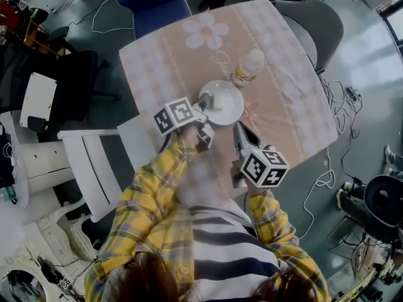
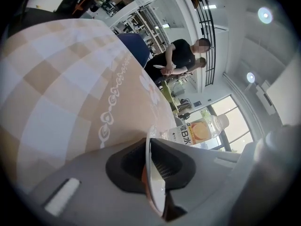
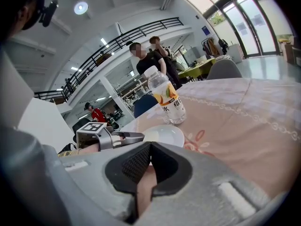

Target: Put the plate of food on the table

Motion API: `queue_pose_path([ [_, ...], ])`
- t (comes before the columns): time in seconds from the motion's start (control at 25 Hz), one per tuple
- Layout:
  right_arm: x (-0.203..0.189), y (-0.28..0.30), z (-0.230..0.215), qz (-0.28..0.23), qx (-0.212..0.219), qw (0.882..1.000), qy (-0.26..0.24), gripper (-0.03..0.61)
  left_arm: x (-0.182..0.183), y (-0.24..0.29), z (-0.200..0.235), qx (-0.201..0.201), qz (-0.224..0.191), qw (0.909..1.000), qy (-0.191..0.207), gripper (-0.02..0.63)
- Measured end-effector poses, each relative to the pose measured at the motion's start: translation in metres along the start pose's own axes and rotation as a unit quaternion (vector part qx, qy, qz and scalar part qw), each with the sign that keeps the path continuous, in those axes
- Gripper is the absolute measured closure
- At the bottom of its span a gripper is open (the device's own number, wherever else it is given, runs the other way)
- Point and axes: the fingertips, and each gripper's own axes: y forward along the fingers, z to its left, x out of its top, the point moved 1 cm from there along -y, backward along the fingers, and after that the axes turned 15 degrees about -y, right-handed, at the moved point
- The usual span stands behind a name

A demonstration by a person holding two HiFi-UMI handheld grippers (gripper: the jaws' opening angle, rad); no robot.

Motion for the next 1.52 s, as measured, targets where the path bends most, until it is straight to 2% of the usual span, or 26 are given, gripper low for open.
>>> queue_pose_path([
  [0.2, -0.001, 0.000, -0.004, -0.001, -0.003, 1.000, 0.002, 0.581, 0.002, 0.003, 0.000, 0.018, 0.028, 0.9984, 0.045, 0.597],
  [0.4, 0.000, 0.001, -0.005, 0.001, -0.002, 1.000, 0.003, 0.581, 0.000, 0.006, -0.002, 0.030, 0.061, 0.9950, 0.073, 0.526],
  [0.52, 0.001, 0.002, -0.004, 0.000, -0.002, 1.000, 0.002, 0.581, 0.004, 0.004, -0.002, 0.042, 0.072, 0.9909, 0.105, 0.482],
  [0.64, 0.000, 0.002, -0.005, 0.000, -0.002, 1.000, 0.002, 0.581, 0.007, 0.004, -0.001, 0.060, 0.083, 0.9826, 0.155, 0.476],
  [0.76, -0.001, 0.004, -0.005, 0.003, -0.001, 1.000, 0.001, 0.581, 0.007, 0.003, 0.001, 0.084, 0.097, 0.9679, 0.216, 0.483],
  [0.92, -0.001, 0.006, -0.005, 0.007, 0.000, 1.000, -0.005, 0.582, 0.011, -0.001, 0.004, 0.118, 0.109, 0.9429, 0.292, 0.506],
  [1.0, -0.002, 0.008, -0.006, 0.009, 0.000, 1.000, -0.007, 0.583, 0.015, -0.003, 0.006, 0.125, 0.110, 0.9357, 0.311, 0.547],
  [1.16, -0.004, 0.013, -0.007, 0.014, 0.001, 1.000, -0.011, 0.581, 0.015, -0.006, 0.007, 0.129, 0.109, 0.9242, 0.343, 0.557],
  [1.24, -0.004, 0.016, -0.006, 0.016, 0.002, 1.000, -0.013, 0.581, 0.020, -0.010, 0.006, 0.144, 0.089, 0.9071, 0.385, 0.557],
  [1.32, -0.005, 0.018, -0.007, 0.019, 0.003, 1.000, -0.016, 0.581, 0.026, -0.018, -0.001, 0.154, 0.053, 0.8820, 0.442, 0.586],
  [1.4, -0.006, 0.019, -0.007, 0.021, 0.003, 1.000, -0.018, 0.581, 0.020, -0.024, -0.012, 0.135, 0.026, 0.8644, 0.484, 0.611],
  [1.52, -0.008, 0.021, -0.006, 0.024, 0.002, 0.999, -0.022, 0.581, -0.001, -0.034, -0.025, 0.088, 0.010, 0.8562, 0.509, 0.611],
])
